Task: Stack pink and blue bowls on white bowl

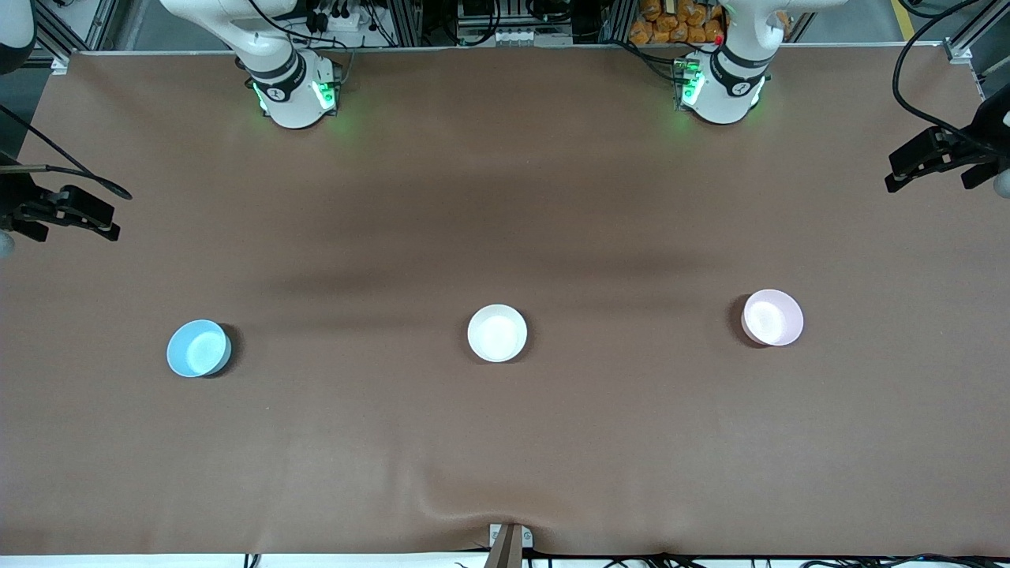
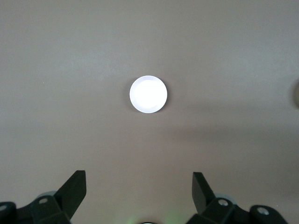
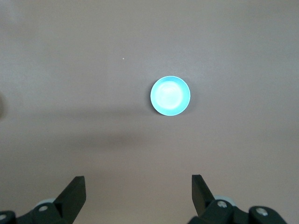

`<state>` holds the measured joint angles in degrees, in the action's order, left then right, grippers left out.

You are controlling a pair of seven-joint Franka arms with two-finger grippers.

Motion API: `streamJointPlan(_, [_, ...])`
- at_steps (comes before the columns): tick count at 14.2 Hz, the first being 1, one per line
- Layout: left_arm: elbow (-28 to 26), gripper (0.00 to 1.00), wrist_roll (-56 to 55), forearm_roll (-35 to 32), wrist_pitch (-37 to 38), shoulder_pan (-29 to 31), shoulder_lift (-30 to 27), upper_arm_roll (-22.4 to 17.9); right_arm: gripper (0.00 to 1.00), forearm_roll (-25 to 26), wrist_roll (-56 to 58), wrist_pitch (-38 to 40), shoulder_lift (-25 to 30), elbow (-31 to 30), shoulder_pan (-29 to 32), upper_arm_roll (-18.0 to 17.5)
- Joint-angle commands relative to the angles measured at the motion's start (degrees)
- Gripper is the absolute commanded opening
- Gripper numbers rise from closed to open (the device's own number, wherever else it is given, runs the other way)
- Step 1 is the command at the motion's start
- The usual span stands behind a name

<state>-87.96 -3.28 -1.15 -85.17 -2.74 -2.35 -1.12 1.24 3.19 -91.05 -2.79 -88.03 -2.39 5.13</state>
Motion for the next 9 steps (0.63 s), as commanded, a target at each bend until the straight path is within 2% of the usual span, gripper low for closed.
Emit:
streamJointPlan(1, [1.04, 1.0, 0.82, 0.98, 0.27, 0.36, 0.42, 0.06, 1.0, -0.27, -0.56, -0.27, 0.94, 0.22, -0.24, 0.15])
streamJointPlan(5, [1.21, 1.0, 0.82, 0.98, 0.27, 0.37, 0.51, -0.02, 1.0, -0.36, -0.64, 0.43, 0.85, 0.49, 0.19, 0.15])
streamJointPlan(9, [0.95, 1.0, 1.7, 0.27, 0.18, 0.98, 3.67, -0.29, 1.0, -0.27, -0.64, 1.22, 0.16, 0.58, 0.02, 0.23])
